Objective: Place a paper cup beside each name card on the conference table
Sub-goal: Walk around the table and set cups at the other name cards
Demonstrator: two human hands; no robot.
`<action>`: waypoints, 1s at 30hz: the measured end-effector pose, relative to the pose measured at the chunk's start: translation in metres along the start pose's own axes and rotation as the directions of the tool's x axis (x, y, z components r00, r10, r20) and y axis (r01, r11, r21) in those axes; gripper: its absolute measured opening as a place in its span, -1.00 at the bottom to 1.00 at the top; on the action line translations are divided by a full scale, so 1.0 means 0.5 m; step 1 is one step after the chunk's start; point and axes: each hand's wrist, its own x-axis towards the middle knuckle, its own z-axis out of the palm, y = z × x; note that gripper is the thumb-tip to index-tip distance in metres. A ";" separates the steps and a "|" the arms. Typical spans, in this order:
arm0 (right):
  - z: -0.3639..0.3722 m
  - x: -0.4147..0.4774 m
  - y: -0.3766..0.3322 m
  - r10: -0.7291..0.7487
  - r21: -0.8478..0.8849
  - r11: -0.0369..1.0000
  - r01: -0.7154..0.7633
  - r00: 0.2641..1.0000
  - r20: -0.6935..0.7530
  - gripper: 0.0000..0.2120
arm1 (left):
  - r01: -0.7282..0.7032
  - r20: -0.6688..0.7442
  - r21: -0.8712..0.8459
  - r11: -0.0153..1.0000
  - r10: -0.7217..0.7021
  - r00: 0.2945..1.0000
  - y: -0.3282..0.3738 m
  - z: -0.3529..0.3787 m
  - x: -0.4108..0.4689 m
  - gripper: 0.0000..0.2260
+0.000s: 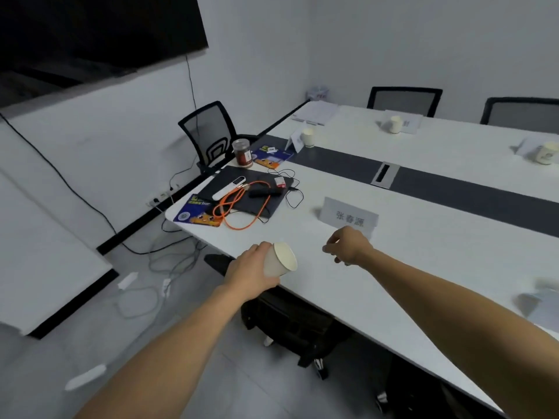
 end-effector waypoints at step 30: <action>-0.059 0.412 -0.092 0.176 0.366 0.910 -0.196 0.981 0.086 -0.80 | -0.293 0.259 -0.150 0.944 0.323 0.910 -0.049 0.027 0.585 -0.43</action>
